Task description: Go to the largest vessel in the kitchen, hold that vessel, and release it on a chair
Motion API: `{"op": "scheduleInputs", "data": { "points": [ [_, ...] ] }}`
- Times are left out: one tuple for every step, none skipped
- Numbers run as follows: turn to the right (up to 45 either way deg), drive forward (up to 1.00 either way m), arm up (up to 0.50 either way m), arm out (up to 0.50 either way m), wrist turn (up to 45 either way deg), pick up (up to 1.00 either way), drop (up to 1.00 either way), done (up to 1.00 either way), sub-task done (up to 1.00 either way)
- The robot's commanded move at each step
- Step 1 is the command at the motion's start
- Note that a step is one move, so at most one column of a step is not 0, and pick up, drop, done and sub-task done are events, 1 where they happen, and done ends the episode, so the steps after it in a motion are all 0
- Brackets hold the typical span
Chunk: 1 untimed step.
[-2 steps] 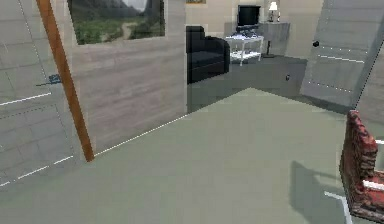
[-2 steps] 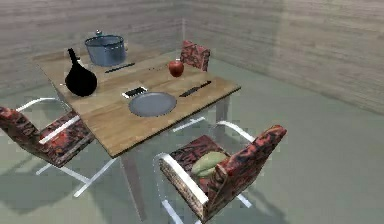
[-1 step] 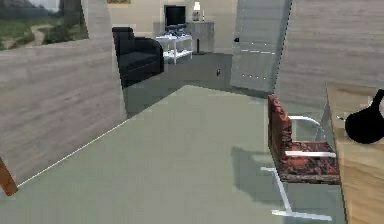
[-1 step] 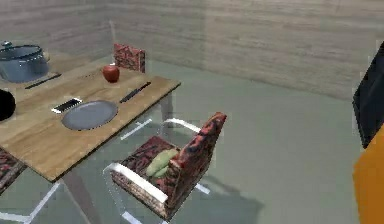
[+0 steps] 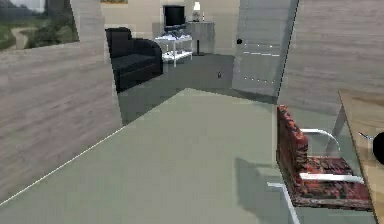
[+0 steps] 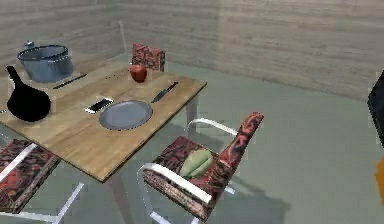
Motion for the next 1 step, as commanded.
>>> {"op": "scheduleInputs", "data": {
  "points": [
    [-36.0, 0.00, 0.00, 0.00, 0.0, 0.00, 0.00, 0.00, 0.00]
  ]
}}
